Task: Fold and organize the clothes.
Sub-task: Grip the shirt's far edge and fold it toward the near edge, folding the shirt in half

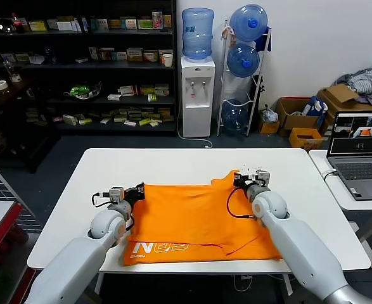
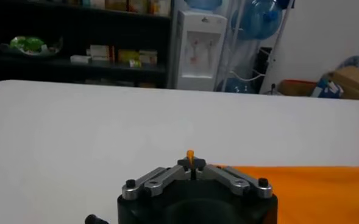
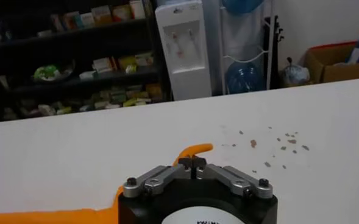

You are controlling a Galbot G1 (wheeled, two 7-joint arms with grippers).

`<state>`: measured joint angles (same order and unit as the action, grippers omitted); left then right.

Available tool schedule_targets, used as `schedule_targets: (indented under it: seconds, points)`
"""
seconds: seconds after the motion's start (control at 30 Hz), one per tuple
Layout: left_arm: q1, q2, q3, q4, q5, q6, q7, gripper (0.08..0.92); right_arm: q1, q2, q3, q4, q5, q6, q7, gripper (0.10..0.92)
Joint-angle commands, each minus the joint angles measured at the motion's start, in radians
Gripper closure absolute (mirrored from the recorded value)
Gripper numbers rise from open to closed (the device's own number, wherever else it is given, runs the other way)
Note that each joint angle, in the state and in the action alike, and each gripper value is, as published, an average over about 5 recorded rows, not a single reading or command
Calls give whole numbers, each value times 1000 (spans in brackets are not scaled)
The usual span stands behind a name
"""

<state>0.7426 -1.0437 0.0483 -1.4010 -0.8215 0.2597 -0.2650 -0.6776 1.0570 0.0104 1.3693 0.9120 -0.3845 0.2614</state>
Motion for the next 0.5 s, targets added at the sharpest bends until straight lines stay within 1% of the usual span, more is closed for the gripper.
schedule_targets:
  seconds: [0.03, 0.23, 0.5]
  points:
    - [192, 102, -74, -304, 4, 6, -49, 902, -228, -164, 76, 305, 59, -2, 28, 901]
    - [308, 152, -103, -435, 0, 19, -85, 902, -343, -227, 132, 429, 80, -22, 53, 901]
    - [426, 188, -123, -522, 5, 19, -100, 902, -489, -276, 207, 546, 91, -43, 90, 901]
